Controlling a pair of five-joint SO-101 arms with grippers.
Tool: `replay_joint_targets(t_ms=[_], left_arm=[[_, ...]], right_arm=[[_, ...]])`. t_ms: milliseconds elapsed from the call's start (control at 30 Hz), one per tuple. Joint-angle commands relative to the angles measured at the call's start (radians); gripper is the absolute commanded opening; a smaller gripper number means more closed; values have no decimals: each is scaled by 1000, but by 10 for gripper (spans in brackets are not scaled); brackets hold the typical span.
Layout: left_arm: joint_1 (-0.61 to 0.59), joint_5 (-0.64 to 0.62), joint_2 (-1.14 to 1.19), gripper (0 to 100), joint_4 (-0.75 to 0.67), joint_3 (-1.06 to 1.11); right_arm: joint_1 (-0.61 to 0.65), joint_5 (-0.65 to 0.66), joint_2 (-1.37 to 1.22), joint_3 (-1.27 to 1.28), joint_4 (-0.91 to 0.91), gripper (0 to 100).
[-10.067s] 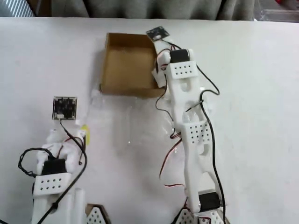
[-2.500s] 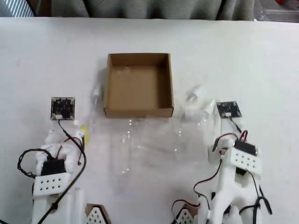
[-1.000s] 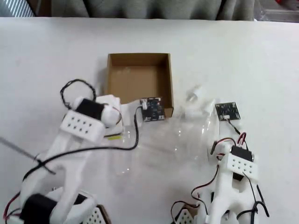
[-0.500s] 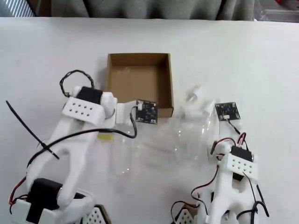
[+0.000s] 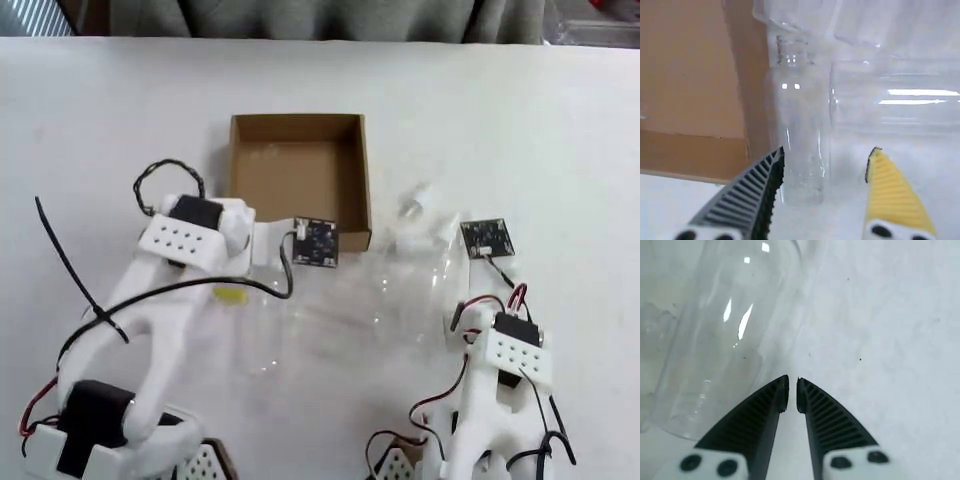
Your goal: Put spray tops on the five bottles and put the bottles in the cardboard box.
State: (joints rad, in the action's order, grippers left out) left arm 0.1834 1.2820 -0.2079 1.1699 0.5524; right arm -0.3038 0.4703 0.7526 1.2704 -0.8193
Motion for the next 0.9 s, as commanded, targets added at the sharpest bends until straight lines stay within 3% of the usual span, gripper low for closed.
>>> replay_joint_targets(t_ms=[0,333,867], left_arm=[[25,6,31,267,-31,-11],[27,-38,298,264,-23,-184],[-81,-31,311,263,14,-121]], right_arm=[[12,12,21,-5,16,17],[10,12,21,-5,16,17],[12,12,21,-5,18,17]])
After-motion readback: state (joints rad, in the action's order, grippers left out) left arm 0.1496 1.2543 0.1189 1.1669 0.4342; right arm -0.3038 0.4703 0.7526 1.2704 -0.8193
